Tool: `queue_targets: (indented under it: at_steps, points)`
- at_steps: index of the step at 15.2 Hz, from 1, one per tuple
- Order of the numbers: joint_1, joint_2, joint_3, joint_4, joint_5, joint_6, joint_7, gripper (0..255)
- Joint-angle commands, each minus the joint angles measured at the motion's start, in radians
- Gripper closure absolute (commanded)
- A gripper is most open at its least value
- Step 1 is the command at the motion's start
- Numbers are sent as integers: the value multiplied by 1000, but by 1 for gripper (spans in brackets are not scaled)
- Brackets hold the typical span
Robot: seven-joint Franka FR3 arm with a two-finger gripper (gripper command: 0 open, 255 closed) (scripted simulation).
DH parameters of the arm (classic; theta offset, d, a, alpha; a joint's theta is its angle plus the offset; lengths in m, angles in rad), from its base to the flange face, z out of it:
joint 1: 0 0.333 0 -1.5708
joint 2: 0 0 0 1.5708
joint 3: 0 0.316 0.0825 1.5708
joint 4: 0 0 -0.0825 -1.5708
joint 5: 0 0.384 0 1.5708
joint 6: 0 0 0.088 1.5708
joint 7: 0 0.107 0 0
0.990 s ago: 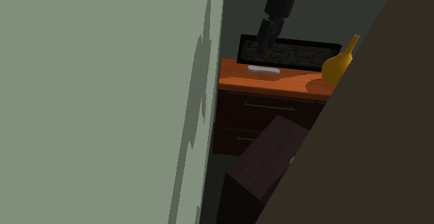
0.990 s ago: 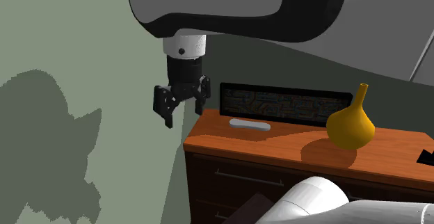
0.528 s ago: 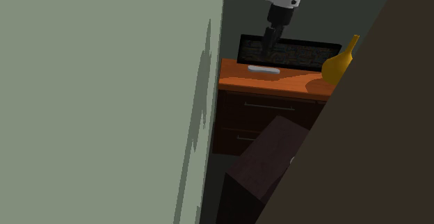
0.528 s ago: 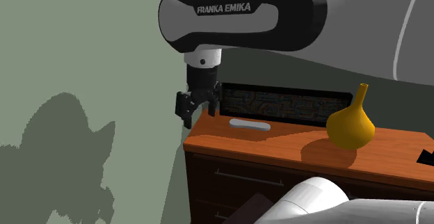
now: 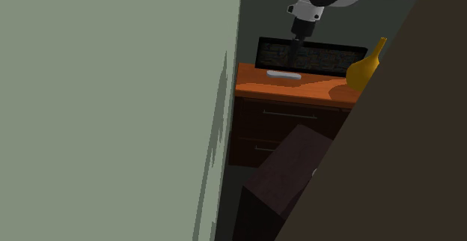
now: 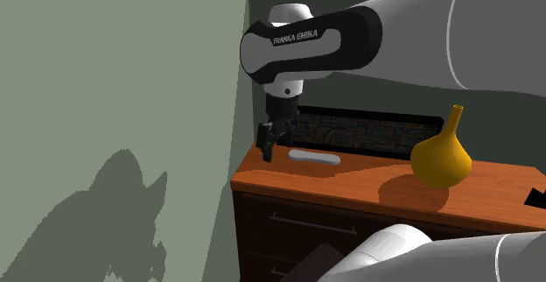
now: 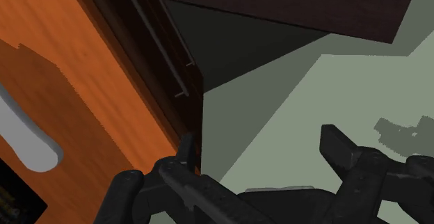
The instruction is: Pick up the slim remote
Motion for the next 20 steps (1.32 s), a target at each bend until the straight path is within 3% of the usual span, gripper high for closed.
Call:
queue_targets:
  at_steps: [1, 6, 11, 15, 20]
  points:
    - [-5, 47, -44, 7, -22, 41, -61, 0]
    - [-9, 185, -154, 46, -53, 139, -212, 0]
    - [2, 354, -260, 122, -40, 231, -374, 0]
    - [14, 510, -337, 207, 15, 291, -520, 0]
    - [4, 732, -401, 346, 144, 336, -722, 0]
